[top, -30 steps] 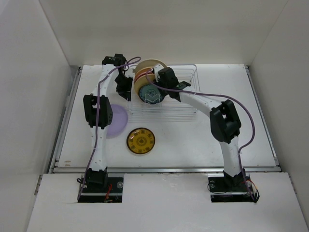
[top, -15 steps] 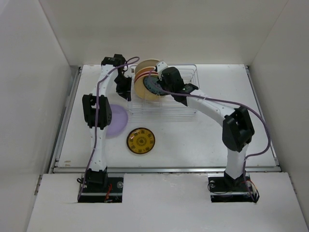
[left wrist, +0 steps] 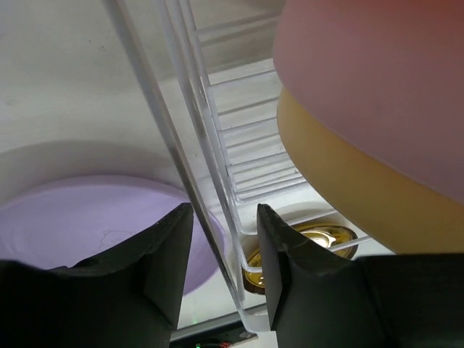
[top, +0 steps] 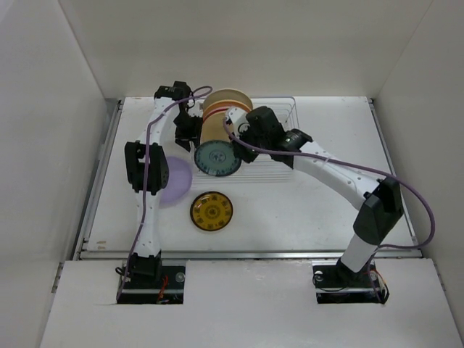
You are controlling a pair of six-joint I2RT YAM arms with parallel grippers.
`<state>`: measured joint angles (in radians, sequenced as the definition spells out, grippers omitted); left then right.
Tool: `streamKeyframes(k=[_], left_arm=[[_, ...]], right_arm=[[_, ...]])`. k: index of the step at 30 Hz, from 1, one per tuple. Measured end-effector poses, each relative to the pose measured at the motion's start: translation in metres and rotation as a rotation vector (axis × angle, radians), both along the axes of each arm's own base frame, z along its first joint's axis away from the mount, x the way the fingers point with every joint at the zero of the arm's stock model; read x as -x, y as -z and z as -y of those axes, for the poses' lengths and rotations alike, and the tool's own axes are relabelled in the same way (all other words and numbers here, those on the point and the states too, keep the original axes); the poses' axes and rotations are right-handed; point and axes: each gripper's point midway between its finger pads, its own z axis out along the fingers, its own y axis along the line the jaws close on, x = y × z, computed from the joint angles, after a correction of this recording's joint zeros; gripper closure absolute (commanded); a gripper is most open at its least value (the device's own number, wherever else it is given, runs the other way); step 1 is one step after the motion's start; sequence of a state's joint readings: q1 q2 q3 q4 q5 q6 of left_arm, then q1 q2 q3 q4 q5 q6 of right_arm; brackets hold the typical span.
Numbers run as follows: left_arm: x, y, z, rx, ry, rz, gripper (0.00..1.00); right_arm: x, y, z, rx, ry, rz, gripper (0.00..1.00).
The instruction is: Unload the plates from the dish rack
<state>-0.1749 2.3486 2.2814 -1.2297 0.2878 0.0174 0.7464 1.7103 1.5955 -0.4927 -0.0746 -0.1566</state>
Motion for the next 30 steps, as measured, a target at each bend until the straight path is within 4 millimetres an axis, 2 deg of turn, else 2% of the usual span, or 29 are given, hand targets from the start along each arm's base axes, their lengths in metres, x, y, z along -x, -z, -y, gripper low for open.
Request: streamKeyframes(k=[5, 8, 10, 12, 13, 14, 15, 22, 24, 27, 30], left_arm=[[-0.01, -0.023, -0.005, -0.019, 0.005, 0.1, 0.6], [-0.015, -0.043, -0.009, -0.036, 0.006, 0.171, 0.59], [-0.017, -0.055, -0.012, -0.048, 0.003, 0.209, 0.59], [-0.018, -0.062, -0.014, -0.055, 0.0, 0.232, 0.59], [-0.018, -0.064, -0.014, -0.058, -0.002, 0.239, 0.59], [-0.019, -0.065, -0.015, -0.059, -0.002, 0.244, 0.59], [-0.02, -0.065, -0.015, -0.06, -0.002, 0.247, 0.59], [-0.023, -0.065, -0.008, -0.073, 0.056, 0.278, 0.59], [-0.024, -0.066, -0.001, -0.08, 0.097, 0.297, 0.59], [-0.028, -0.068, 0.018, -0.09, 0.175, 0.346, 0.58], [-0.035, -0.07, 0.036, -0.114, 0.242, 0.412, 0.57]], right_arm=[[0.058, 0.078, -0.01, 0.024, -0.141, -0.348, 1.0], [0.074, 0.117, -0.015, 0.052, -0.16, -0.484, 1.0], [0.08, 0.136, -0.017, 0.069, -0.16, -0.544, 0.98], [0.084, 0.146, -0.018, 0.074, -0.157, -0.582, 0.74], [0.086, 0.148, -0.019, 0.075, -0.154, -0.597, 0.58], [0.087, 0.148, -0.019, 0.073, -0.152, -0.606, 0.38], [0.088, 0.148, -0.019, 0.069, -0.15, -0.612, 0.34], [0.088, 0.146, -0.019, 0.076, -0.148, -0.601, 0.29], [0.083, 0.138, -0.017, 0.074, -0.13, -0.565, 0.27], [0.069, 0.105, -0.008, 0.038, -0.063, -0.476, 0.25], [0.04, 0.053, 0.011, -0.072, 0.042, -0.361, 0.25]])
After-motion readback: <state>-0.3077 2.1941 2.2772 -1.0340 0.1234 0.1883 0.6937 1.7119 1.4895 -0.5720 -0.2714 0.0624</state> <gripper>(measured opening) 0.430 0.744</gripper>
